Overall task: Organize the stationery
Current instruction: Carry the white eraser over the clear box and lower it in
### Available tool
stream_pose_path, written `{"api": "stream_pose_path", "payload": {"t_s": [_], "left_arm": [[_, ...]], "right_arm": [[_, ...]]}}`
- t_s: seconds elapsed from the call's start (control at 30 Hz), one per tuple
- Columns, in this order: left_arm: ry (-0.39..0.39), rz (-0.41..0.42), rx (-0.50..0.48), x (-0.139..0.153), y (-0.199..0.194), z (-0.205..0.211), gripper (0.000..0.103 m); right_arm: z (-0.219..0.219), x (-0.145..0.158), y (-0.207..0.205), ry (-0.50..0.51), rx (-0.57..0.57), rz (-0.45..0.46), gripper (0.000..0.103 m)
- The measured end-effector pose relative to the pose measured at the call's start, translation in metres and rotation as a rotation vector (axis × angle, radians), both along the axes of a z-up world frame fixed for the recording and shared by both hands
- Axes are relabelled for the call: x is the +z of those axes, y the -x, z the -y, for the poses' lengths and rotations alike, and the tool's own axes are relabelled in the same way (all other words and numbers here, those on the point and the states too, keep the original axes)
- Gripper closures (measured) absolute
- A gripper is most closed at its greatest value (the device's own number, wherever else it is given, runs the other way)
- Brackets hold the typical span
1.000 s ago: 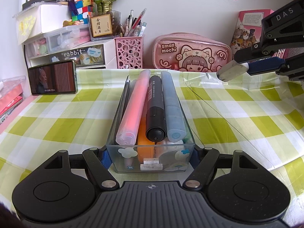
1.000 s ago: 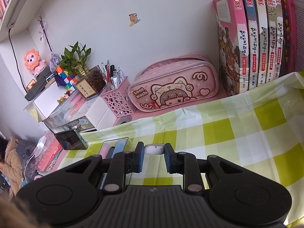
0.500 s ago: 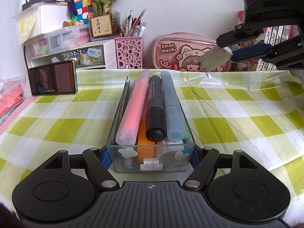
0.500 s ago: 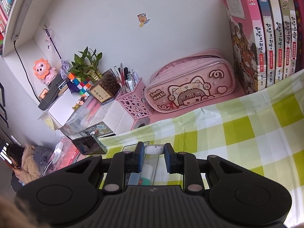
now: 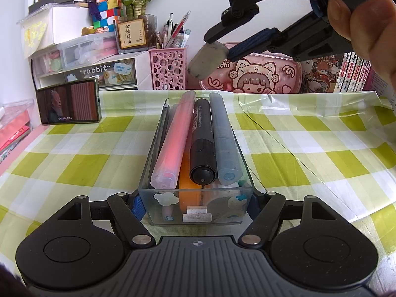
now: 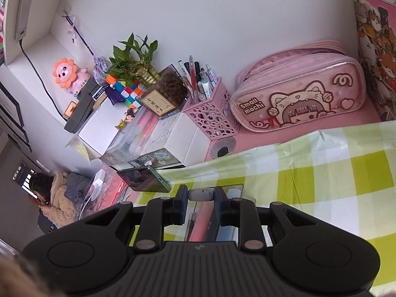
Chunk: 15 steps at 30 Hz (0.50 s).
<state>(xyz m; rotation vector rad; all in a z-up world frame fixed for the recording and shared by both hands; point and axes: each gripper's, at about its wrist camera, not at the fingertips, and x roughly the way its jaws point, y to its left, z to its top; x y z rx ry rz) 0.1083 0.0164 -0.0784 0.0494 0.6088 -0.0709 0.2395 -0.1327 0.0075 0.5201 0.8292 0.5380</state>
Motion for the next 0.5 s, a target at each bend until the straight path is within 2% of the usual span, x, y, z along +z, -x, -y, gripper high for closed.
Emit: {"api": "stream_pose_path", "payload": {"t_s": [0.23,0.5], "left_arm": [[0.000,0.000,0.000,0.000,0.000,0.000,0.030],[0.000,0.000,0.000,0.000,0.000,0.000,0.030]], "right_arm": [[-0.015,-0.006,-0.025,0.008,0.038,-0.079,0.057],[-0.029,-0.006,-0.034,0.053,0.068,-0.089,0.057]]}}
